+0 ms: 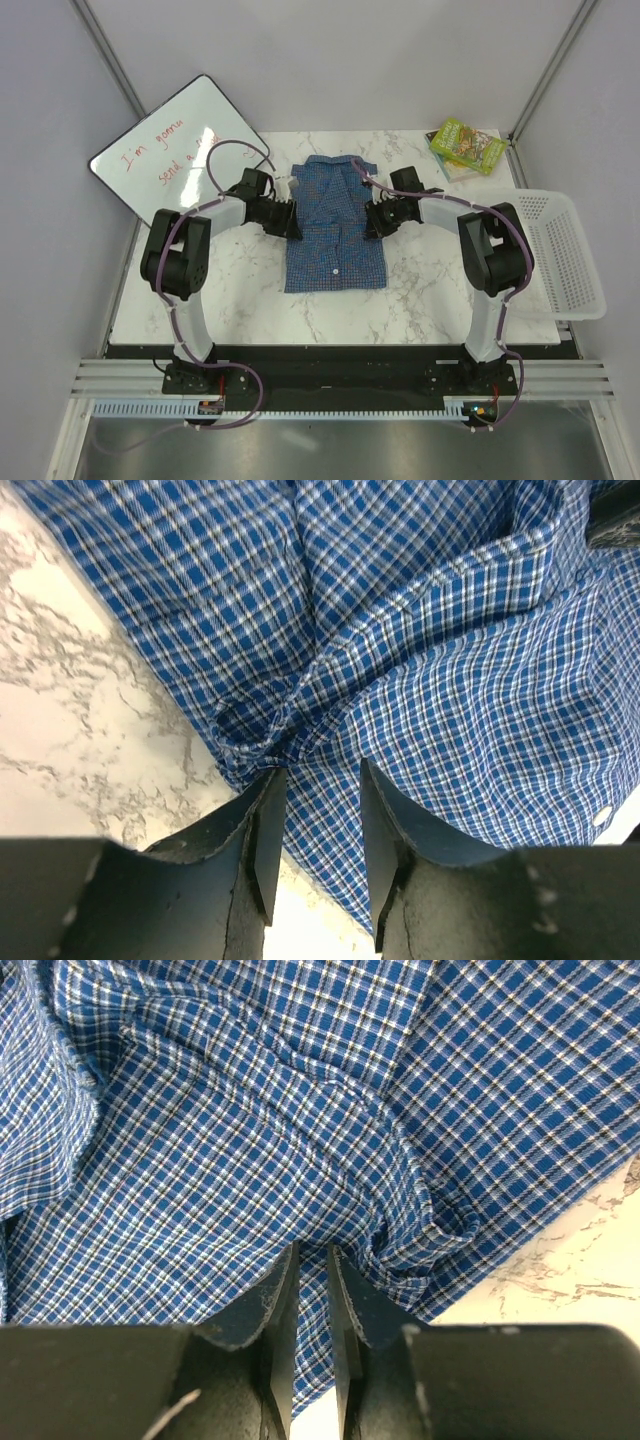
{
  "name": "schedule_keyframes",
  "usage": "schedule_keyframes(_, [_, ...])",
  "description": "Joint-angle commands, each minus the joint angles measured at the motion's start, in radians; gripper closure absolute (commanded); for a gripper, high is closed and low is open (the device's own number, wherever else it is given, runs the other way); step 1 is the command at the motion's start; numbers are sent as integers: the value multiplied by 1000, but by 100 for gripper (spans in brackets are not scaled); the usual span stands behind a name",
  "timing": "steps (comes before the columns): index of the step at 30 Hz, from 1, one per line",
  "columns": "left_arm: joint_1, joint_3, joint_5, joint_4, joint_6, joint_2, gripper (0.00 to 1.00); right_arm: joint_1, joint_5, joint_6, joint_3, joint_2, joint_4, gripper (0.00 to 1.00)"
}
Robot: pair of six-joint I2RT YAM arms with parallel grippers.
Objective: Fold and stack the long sleeve shirts
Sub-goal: Fold the shirt
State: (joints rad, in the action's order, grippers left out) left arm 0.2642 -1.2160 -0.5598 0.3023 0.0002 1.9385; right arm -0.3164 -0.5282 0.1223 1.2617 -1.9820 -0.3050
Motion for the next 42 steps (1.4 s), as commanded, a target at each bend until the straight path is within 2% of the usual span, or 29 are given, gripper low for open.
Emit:
schedule_keyframes(1, [-20, -5, -74, 23, 23, -41, 54, -1, -41, 28, 13, 29, -46, 74])
schedule_keyframes(4, [-22, 71, -139, -58, 76, -209, 47, 0, -108, -9, 30, 116, -59, 72])
schedule_keyframes(6, [-5, 175, -138, -118, 148, -382, 43, -7, -153, -68, 33, 172, -34, 70])
schedule_keyframes(8, [21, 251, -53, -164, 236, -532, 41, -30, -177, -104, 25, 201, 3, 71])
schedule_keyframes(9, [56, 322, -17, -167, 350, -568, 39, -41, -179, -118, 24, 206, 12, 71])
schedule_keyframes(11, [101, 436, 76, -169, 482, -636, 38, -85, -187, -121, 25, 203, 38, 71])
schedule_keyframes(12, [156, 478, 107, -169, 623, -697, 37, -99, -190, -150, 25, 200, 53, 71])
schedule_keyframes(15, [256, 649, 178, -250, 832, -823, 35, -139, -208, -187, 39, 155, 110, 71])
schedule_keyframes(19, [391, 803, 241, -386, 940, -901, 31, -165, -216, -207, 67, 50, 159, 73])
schedule_keyframes(23, [550, 900, 387, -538, 975, -869, 29, -165, -222, -182, 88, -44, 164, 74])
schedule_keyframes(29, [653, 949, 469, -745, 1034, -742, 28, -165, -178, -130, 97, -132, 136, 75])
schedule_keyframes(36, [714, 918, 544, -942, 1086, -537, 30, -167, -184, -131, 82, -167, 136, 77])
schedule_keyframes(42, [716, 874, 595, -1005, 1110, -426, 32, -165, -188, -130, 56, -166, 139, 77])
